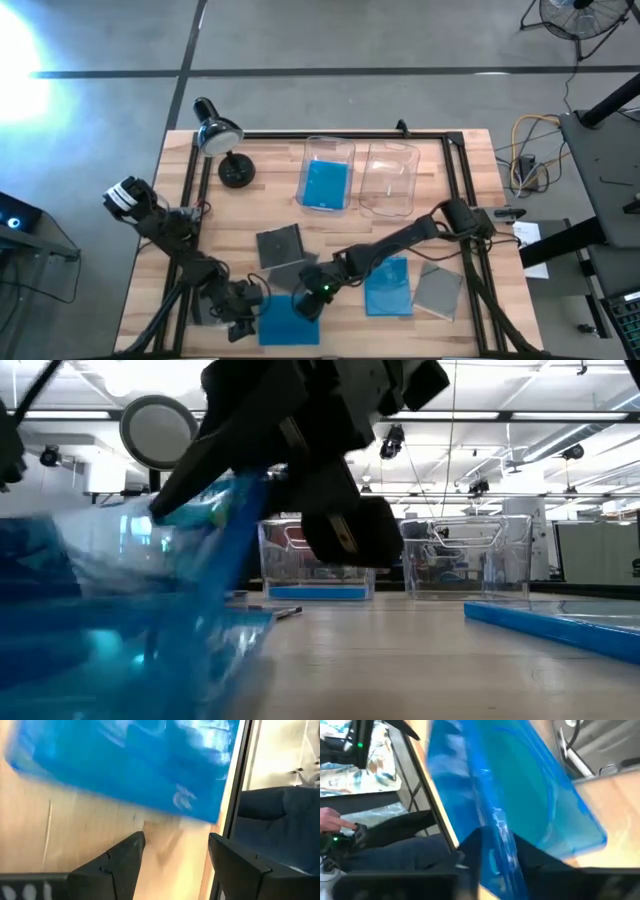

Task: Pick & place jewel cases by type
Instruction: Put the blue CD case into the left transparent bin

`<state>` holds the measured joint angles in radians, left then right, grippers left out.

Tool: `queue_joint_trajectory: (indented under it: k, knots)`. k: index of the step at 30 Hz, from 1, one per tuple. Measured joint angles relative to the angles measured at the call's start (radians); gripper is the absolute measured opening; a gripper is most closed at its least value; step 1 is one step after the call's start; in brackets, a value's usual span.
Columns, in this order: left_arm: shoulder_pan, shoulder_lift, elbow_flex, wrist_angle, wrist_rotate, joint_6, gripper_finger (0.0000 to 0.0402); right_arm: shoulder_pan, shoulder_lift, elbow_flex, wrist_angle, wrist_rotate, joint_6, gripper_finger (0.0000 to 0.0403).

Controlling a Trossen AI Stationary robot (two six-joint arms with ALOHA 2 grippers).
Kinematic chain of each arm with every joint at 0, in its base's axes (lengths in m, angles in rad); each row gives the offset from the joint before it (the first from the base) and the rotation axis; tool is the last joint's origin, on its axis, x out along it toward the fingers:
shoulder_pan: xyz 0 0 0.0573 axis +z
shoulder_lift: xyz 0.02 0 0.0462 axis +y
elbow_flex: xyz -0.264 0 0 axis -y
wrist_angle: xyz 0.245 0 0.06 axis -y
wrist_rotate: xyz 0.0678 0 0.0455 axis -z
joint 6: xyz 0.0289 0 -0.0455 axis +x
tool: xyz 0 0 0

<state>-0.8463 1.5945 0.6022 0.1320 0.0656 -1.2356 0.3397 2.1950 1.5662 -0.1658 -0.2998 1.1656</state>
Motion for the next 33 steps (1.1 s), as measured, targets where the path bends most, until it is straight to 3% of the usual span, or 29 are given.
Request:
queue_joint_trajectory:
  k: [2, 6, 10, 15, 19, 22, 26, 33]
  knots:
    - [-0.024, -0.035, 0.000, -0.029, -0.017, -0.030, 0.0213, -0.003, -0.023, -0.005, -0.031, 0.004, -0.030, 0.0020]
    - [-0.107, -0.127, -0.006, -0.160, -0.081, -0.121, 0.0214, -0.014, -0.107, -0.021, -0.166, 0.024, -0.090, 0.0013]
    - [-0.195, -0.234, -0.006, -0.340, -0.213, -0.272, 0.0214, -0.038, -0.264, -0.044, -0.298, 0.163, -0.109, 0.0011]
    - [-0.228, -0.346, -0.006, -0.477, -0.440, -0.421, 0.0214, -0.098, -0.516, -0.098, -0.334, 0.527, -0.002, 0.0010]
    - [-0.211, -0.405, -0.006, -0.480, -0.648, -0.428, 0.0214, -0.122, -0.699, -0.153, -0.340, 0.885, 0.063, 0.0010]
    - [-0.188, -0.440, -0.005, -0.481, -0.727, -0.420, 0.0214, -0.129, -0.800, -0.182, -0.393, 1.116, 0.068, 0.0009]
    - [-0.150, -0.466, -0.005, -0.495, -0.767, -0.382, 0.0214, -0.223, -0.827, -0.221, -0.412, 1.087, 0.132, 0.0011]
    - [-0.097, -0.506, -0.035, -0.514, -0.735, -0.366, 0.0213, -0.366, -0.601, -0.299, -0.206, 0.943, 0.241, 0.0013]
